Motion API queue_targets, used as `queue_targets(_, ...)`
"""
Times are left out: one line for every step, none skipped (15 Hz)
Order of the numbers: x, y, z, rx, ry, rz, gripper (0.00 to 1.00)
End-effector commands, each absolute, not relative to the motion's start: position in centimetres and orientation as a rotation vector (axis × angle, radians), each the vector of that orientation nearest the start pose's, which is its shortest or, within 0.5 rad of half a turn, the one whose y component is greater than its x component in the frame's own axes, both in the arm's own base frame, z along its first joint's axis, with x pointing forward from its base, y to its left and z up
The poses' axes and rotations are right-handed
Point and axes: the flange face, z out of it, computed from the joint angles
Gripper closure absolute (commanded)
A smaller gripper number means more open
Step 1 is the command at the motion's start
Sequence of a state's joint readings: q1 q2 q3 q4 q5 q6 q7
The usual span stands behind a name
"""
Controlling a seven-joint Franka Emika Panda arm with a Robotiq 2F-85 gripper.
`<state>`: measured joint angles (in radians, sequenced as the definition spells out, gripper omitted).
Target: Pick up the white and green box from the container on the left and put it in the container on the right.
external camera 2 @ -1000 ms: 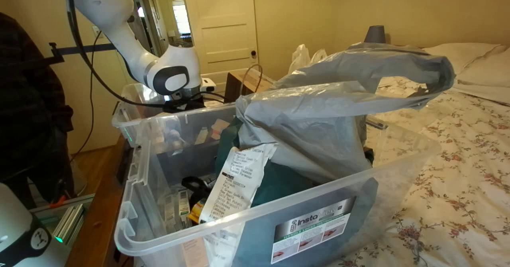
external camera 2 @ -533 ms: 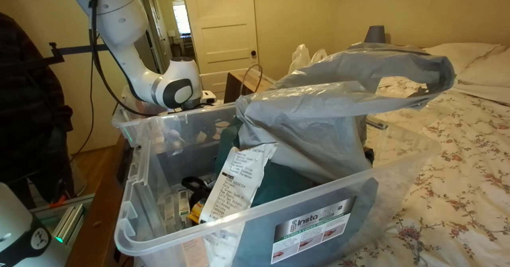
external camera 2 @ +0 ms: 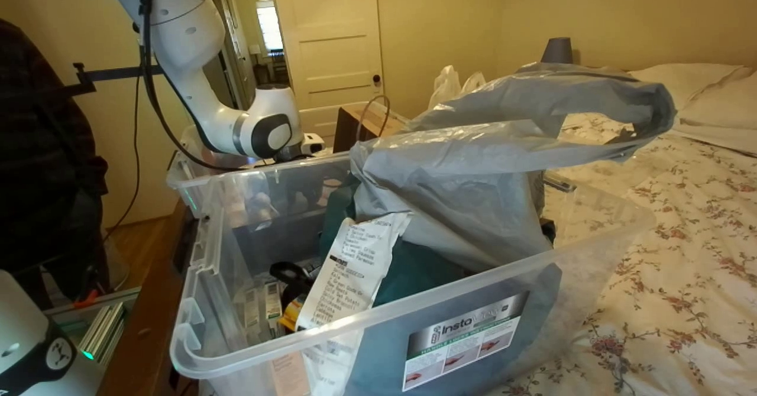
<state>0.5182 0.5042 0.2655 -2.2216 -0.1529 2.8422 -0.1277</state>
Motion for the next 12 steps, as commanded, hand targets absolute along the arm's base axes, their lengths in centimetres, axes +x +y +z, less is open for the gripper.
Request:
queue_targets(38.6,39.6,20.0,-2.716,-1.481,-0.166,0.75)
queue_targets(38.5,39.4,21.1,-2.735,-1.483,-0.172,0.75)
queue_targets(38.5,39.2,22.6,-2.751,-1.485,-0.194,0.76)
queue_targets(38.6,39.0,24.1,-2.763,-1.48,-0.212,0.76)
queue_targets(38.8,39.0,25.3,-2.781,-1.478,-0.225,0.76)
queue_targets(39.2,38.9,26.8,-2.809,-1.469,-0.228,0.76)
queue_targets(39.3,39.2,27.7,-2.79,-1.481,-0.181,0.76)
queue_targets(39.7,39.6,25.5,-2.765,-1.477,-0.203,0.76)
queue_targets(39.7,39.7,26.6,-2.768,-1.478,-0.213,0.51)
queue_targets(39.7,39.7,26.8,-2.767,-1.478,-0.218,0.51)
queue_targets(39.7,39.7,26.5,-2.767,-1.478,-0.211,0.51)
queue_targets(40.5,39.1,27.7,-2.794,-1.423,-0.283,0.76)
